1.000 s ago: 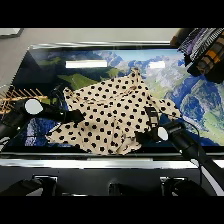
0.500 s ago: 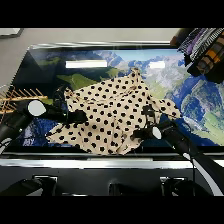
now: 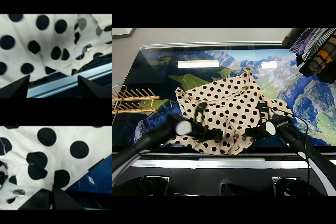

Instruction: Fold the clothes and pants, and hang the long-sleeved shirts on hangers.

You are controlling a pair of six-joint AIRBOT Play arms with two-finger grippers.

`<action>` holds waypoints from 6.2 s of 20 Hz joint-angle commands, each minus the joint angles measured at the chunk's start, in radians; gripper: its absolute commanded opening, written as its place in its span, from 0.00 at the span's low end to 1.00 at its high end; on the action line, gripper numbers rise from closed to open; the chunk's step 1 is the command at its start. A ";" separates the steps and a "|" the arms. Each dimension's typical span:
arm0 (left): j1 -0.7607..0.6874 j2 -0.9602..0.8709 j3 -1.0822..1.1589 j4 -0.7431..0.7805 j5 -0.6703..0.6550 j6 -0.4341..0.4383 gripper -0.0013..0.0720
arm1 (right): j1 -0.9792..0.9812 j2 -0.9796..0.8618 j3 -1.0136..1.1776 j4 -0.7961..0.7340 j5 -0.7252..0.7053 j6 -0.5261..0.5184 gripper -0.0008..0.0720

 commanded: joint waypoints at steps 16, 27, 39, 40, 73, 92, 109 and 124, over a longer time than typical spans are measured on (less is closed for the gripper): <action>-0.115 -0.282 0.173 0.052 -0.076 -0.175 0.05 | -0.001 0.035 0.020 0.010 0.130 0.049 0.06; -0.119 0.150 0.217 0.180 -0.343 -0.229 0.05 | 0.001 0.077 0.668 -0.178 0.542 0.079 0.06; -0.309 0.021 0.219 -0.116 0.008 -0.283 0.05 | 0.002 0.072 0.764 -0.378 0.492 -0.060 0.06; -0.300 -0.024 0.220 -0.164 0.054 -0.248 0.05 | 0.002 0.039 0.764 -0.373 0.473 -0.068 0.06; 0.254 -0.190 0.222 -0.142 0.034 0.576 0.86 | -0.059 0.373 0.058 0.167 0.391 0.617 0.70; 0.267 -0.190 0.222 -0.064 0.040 0.576 0.84 | 0.298 0.092 -0.121 0.070 0.051 1.045 0.68; 0.267 -0.190 0.222 -0.064 0.041 0.576 0.84 | 0.205 0.294 -0.082 0.045 0.084 1.046 0.85; 0.267 -0.190 0.222 -0.064 0.041 0.576 0.84 | 0.206 0.061 -0.090 0.151 0.005 1.044 0.83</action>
